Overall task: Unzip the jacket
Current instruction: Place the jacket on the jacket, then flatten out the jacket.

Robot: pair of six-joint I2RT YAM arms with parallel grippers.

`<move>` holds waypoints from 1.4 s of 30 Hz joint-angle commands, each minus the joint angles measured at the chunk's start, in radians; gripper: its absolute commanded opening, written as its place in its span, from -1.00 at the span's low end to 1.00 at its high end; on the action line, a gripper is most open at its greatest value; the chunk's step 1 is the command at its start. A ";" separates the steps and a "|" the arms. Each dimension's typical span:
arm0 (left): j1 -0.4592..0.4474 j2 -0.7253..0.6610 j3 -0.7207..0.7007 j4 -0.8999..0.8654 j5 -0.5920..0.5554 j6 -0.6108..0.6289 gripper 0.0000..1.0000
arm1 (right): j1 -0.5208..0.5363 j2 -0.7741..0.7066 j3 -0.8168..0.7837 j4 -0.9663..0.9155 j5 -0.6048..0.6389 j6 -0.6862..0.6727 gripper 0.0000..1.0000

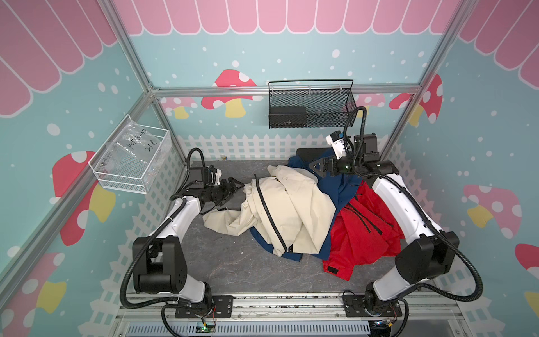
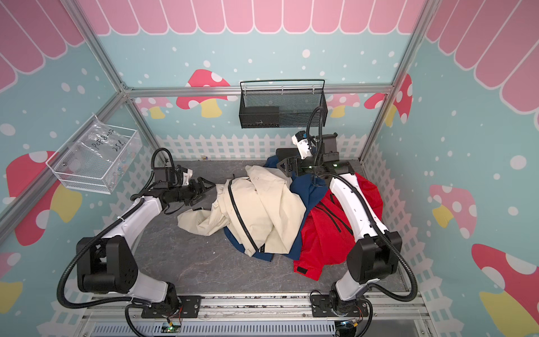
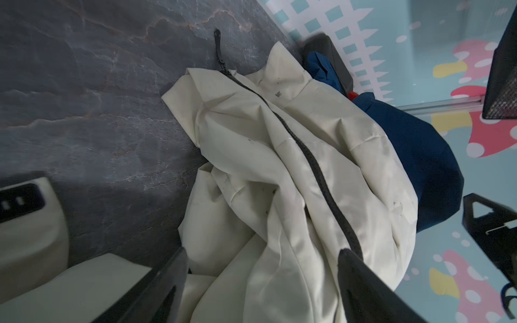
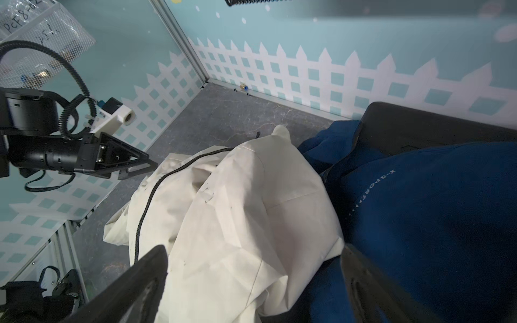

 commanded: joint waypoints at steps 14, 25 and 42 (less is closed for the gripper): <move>-0.108 0.320 -0.108 0.992 0.176 -0.602 0.15 | 0.107 0.437 0.336 -0.134 -0.064 -0.024 0.99; -0.109 0.241 0.104 0.981 0.273 -0.454 -1.00 | 0.141 0.396 0.434 -0.102 -0.119 -0.036 -1.00; -0.318 -0.333 -0.016 0.388 0.033 0.656 -1.00 | -0.072 -0.419 -0.638 0.436 0.090 -0.183 0.04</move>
